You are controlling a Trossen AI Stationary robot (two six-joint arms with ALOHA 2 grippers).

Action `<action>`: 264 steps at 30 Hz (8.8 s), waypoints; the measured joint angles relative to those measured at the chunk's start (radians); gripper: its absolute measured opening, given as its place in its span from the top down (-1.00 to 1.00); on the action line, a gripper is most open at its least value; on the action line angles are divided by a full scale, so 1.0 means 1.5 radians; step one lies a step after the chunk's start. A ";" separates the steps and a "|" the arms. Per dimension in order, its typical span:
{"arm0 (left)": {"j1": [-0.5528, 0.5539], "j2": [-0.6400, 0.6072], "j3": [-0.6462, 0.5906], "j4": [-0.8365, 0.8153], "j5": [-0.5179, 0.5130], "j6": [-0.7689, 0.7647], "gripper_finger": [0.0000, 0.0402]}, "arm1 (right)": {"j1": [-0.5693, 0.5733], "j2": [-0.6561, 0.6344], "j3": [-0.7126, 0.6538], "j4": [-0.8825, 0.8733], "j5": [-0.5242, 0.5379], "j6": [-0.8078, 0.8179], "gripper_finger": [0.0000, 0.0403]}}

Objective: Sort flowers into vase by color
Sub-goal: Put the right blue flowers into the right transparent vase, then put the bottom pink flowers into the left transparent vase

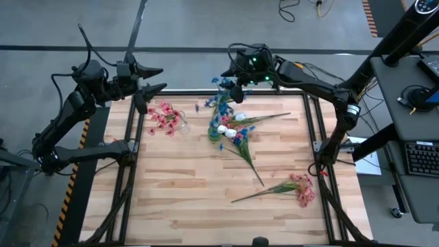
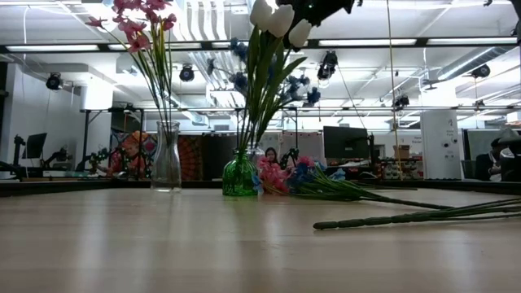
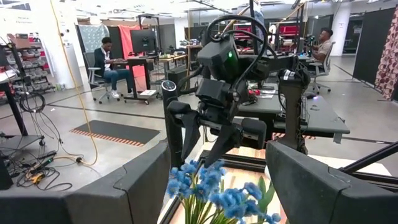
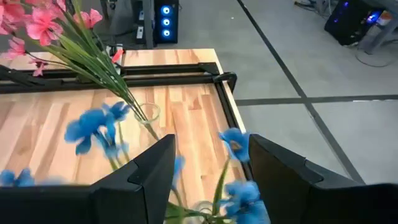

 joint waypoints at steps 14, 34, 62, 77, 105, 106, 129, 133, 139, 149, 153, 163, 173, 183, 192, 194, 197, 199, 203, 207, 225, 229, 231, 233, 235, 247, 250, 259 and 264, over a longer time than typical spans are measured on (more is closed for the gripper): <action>-0.051 0.003 -0.001 -0.006 0.021 0.004 -0.22 | 0.007 -0.003 0.167 -0.166 0.050 0.004 0.03; -0.564 0.036 -0.008 -0.050 -0.451 -0.002 -0.20 | 0.227 -0.055 0.181 -0.606 0.410 0.346 0.03; -0.940 0.267 0.010 -0.047 -0.688 -0.264 -0.20 | 0.627 -0.125 -0.336 -0.440 0.349 0.509 0.03; -0.993 0.527 0.294 -0.456 -0.764 -0.556 -0.20 | 0.767 -0.144 -0.333 -0.425 0.395 0.615 0.03; -0.853 0.932 0.377 -0.094 -0.651 -0.327 -0.20 | 0.948 -0.142 -0.335 -0.387 0.515 0.767 0.03; -0.840 0.940 0.377 -0.071 -0.632 -0.306 -0.20 | 0.952 -0.142 -0.337 -0.382 0.528 0.767 0.03; -0.687 1.078 0.377 0.188 -0.500 -0.187 -0.19 | 0.976 -0.142 -0.492 -0.094 0.604 0.745 0.03; -0.680 1.082 0.377 0.193 -0.500 -0.192 -0.12 | 0.976 -0.142 -0.500 -0.077 0.608 0.745 0.03; -0.674 1.083 0.376 0.186 -0.513 -0.192 0.29 | 0.976 -0.142 -0.500 -0.063 0.624 0.740 0.03; -0.675 1.083 0.377 0.173 -0.523 -0.222 0.95 | 0.982 -0.142 -0.499 -0.026 0.647 0.735 0.03; -0.682 1.080 0.377 0.159 -0.554 -0.235 0.97 | 1.013 -0.142 -0.499 0.026 0.719 0.697 0.03; -0.730 1.000 0.376 0.006 -0.624 -0.309 1.00 | 1.084 -0.142 -0.499 0.077 0.900 0.655 0.03; -0.793 0.916 0.374 -0.212 -0.707 -0.391 1.00 | 1.085 -0.142 -0.497 0.082 0.915 0.649 0.03; -0.899 0.811 0.262 -0.205 -0.730 -0.449 1.00 | 1.085 -0.142 -0.507 0.096 0.916 0.651 0.03; -1.002 0.666 -0.043 0.369 -0.745 -0.301 1.00 | 1.084 -0.142 -0.568 0.158 0.954 0.652 0.03; -1.013 0.662 -0.098 0.539 -0.745 -0.212 1.00 | 1.083 -0.142 -0.582 0.178 0.975 0.651 0.03; -1.021 0.668 -0.162 0.755 -0.745 -0.102 1.00 | 1.074 -0.142 -0.594 0.185 0.985 0.652 0.03; -1.021 0.677 -0.197 0.859 -0.745 -0.062 1.00 | 1.062 -0.142 -0.598 0.186 0.985 0.651 0.03; -1.019 0.681 -0.244 0.945 -0.745 -0.056 1.00 | 1.029 -0.142 -0.601 0.203 0.963 0.625 0.03; -1.019 0.681 -0.270 0.974 -0.744 -0.046 1.00 | 0.973 -0.142 -0.604 0.205 0.892 0.607 0.03; -0.998 0.664 -0.430 1.315 -0.687 0.055 1.00 | 0.760 -0.142 -0.724 0.720 0.561 0.160 0.03; -0.984 0.668 -0.402 1.315 -0.687 0.085 1.00 | 0.760 -0.142 -0.726 0.798 0.556 0.099 0.03; -0.976 0.673 -0.388 1.314 -0.688 0.116 1.00 | 0.760 -0.142 -0.726 0.841 0.528 0.066 0.03; -0.969 0.674 -0.378 1.314 -0.688 0.157 1.00 | 0.760 -0.142 -0.726 0.878 0.499 0.038 0.03; -0.961 0.674 -0.367 1.314 -0.698 0.193 1.00 | 0.761 -0.142 -0.726 0.906 0.481 0.022 0.03; -0.905 0.674 -0.288 1.314 -0.716 0.324 1.00 | 0.724 -0.130 -0.726 1.026 0.444 0.018 0.03; -0.897 0.674 -0.288 1.314 -0.716 0.332 1.00 | 0.721 -0.080 -0.726 1.140 0.437 0.000 0.03; -0.887 0.677 -0.315 1.314 -0.706 0.256 1.00 | 0.692 0.103 -0.675 1.392 0.426 -0.060 0.03; -0.887 0.678 -0.321 1.314 -0.703 0.249 1.00 | 0.685 0.134 -0.619 1.392 0.414 -0.084 0.03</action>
